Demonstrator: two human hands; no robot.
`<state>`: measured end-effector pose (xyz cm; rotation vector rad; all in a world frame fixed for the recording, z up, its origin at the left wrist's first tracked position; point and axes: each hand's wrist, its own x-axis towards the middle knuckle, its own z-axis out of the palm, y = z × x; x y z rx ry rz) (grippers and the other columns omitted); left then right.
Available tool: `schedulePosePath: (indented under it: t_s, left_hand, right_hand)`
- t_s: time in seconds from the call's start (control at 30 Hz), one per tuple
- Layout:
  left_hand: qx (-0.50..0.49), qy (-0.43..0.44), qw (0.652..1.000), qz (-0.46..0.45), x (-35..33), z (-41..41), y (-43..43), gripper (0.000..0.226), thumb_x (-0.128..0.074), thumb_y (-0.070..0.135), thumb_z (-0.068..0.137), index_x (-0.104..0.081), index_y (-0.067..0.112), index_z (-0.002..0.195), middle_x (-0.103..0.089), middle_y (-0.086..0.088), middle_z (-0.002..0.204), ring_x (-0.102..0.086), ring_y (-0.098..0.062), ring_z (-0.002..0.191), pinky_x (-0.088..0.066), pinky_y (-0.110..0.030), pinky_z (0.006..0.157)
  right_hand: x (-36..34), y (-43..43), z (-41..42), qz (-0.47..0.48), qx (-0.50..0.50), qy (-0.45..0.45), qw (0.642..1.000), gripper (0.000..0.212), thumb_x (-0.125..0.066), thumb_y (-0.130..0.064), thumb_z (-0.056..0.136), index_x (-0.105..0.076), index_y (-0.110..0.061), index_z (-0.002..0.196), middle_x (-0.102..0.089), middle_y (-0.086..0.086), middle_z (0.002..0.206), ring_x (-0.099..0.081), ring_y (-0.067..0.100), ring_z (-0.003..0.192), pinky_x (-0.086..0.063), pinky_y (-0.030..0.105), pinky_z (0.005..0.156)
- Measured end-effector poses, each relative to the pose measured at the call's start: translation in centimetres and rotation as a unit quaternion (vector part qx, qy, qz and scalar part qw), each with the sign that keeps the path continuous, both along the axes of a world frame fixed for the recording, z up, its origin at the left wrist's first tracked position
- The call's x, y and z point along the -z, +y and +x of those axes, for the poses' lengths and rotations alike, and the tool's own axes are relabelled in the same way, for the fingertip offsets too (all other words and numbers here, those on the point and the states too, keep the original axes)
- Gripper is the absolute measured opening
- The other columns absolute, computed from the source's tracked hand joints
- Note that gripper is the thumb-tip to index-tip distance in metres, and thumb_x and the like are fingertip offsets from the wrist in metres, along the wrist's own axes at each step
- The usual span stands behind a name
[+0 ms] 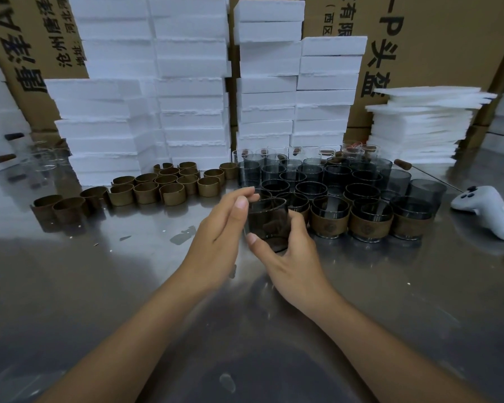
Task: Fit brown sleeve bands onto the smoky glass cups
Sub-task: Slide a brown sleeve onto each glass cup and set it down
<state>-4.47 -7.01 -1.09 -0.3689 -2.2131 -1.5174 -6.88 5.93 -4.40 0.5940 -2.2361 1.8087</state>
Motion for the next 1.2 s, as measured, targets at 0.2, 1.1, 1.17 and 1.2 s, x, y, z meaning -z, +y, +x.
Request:
schedulePosePath:
  t_s: [0.2,1.1,1.17,1.2]
  left_hand:
    - [0.004,0.055,0.994,-0.092,-0.3,0.0,0.4,0.042,-0.031,0.048,0.095,-0.053,0.030,0.126,-0.057,0.013,0.127,-0.044,-0.001,0.127,-0.034,-0.026,0.107]
    - [0.033,-0.035,0.996,0.080,0.8,-0.2,-0.5,0.058,-0.048,0.049,0.080,-0.049,0.022,0.131,-0.055,0.016,0.129,-0.048,0.017,0.114,-0.038,0.000,0.086]
    - [0.057,-0.068,0.990,0.108,1.0,-0.3,-0.6,0.063,-0.055,0.049,0.071,-0.050,0.023,0.129,-0.059,0.014,0.123,-0.052,0.016,0.110,-0.043,-0.002,0.083]
    - [0.071,-0.082,0.988,0.112,1.1,-0.3,-0.6,0.063,-0.059,0.048,0.069,-0.052,0.025,0.127,-0.063,0.013,0.119,-0.056,0.012,0.108,-0.045,-0.005,0.081]
  right_hand:
    - [0.0,-0.3,0.1,0.018,-0.009,0.026,0.999,0.049,-0.063,-0.058,0.062,-0.046,-0.039,0.104,-0.064,-0.013,0.095,-0.062,0.001,0.087,-0.052,0.022,0.076]
    - [-0.2,0.0,0.0,-0.016,0.059,0.027,0.998,0.039,-0.068,-0.050,0.073,-0.051,-0.031,0.102,-0.066,-0.014,0.092,-0.062,-0.003,0.085,-0.049,0.015,0.072]
    - [-0.3,-0.1,0.2,0.001,0.054,0.039,0.998,0.042,-0.064,-0.059,0.068,-0.050,-0.038,0.101,-0.066,-0.019,0.093,-0.062,-0.005,0.087,-0.050,0.016,0.075]
    - [-0.3,-0.1,0.3,0.012,0.052,0.044,0.998,0.043,-0.062,-0.062,0.065,-0.049,-0.040,0.100,-0.065,-0.023,0.092,-0.062,-0.006,0.087,-0.049,0.015,0.074]
